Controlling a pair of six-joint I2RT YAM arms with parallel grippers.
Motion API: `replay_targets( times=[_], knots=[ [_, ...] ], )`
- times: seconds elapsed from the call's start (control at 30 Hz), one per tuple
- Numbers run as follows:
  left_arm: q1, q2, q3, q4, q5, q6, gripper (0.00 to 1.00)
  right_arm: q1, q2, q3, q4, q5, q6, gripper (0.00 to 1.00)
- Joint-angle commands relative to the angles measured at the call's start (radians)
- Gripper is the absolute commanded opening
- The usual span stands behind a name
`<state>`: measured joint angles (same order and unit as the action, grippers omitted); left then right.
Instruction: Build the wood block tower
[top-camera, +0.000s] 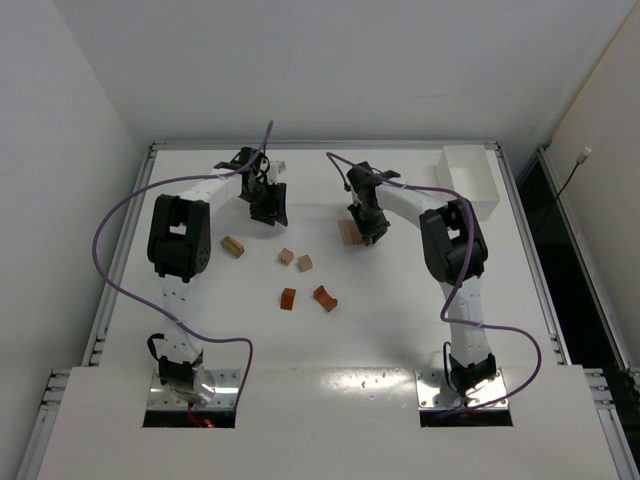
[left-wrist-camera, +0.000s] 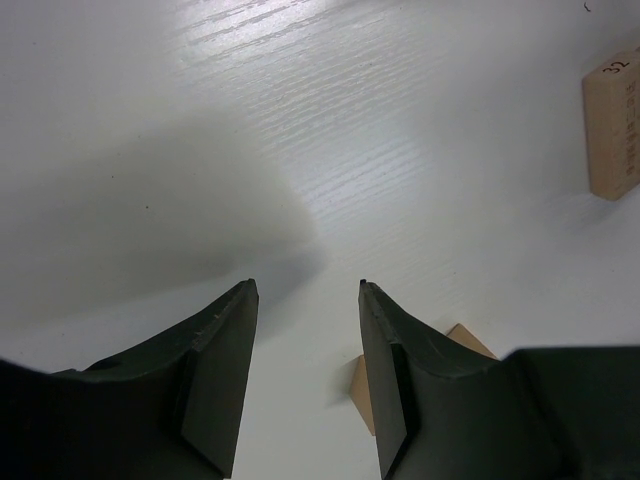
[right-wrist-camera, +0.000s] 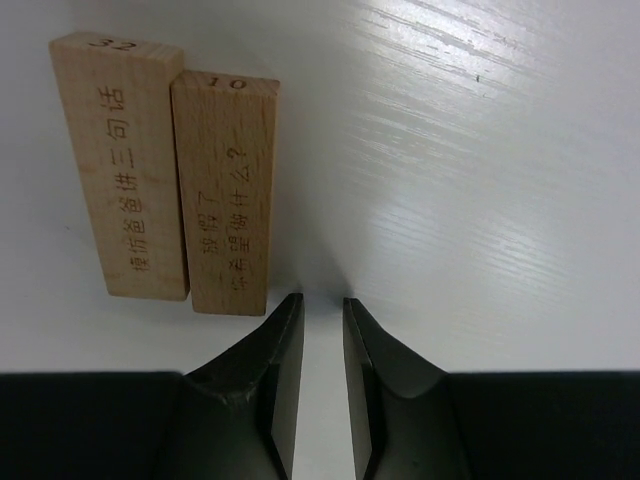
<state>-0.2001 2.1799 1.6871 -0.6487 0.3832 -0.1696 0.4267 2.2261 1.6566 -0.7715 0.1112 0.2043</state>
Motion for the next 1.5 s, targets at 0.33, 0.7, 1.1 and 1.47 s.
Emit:
replay_targets(
  times=[0.33,0.7,1.1,1.47],
  knots=[
    [0.016,-0.055,0.003,0.011,-0.006,-0.007,0.42,0.011,0.044,0.075,0.009,-0.036,0.040,0.30],
    [0.016,-0.055,0.003,0.011,-0.021,0.002,0.46,0.011,0.035,0.080,0.009,-0.042,0.040,0.30],
    [0.036,-0.345,-0.332,0.118,0.071,-0.066,1.00,-0.169,-0.638,-0.340,0.219,-0.059,-0.190,0.00],
    [-0.099,-0.491,-0.514,0.175,0.077,-0.039,1.00,-0.187,-0.961,-0.549,0.235,-0.160,-0.303,0.24]
  ],
)
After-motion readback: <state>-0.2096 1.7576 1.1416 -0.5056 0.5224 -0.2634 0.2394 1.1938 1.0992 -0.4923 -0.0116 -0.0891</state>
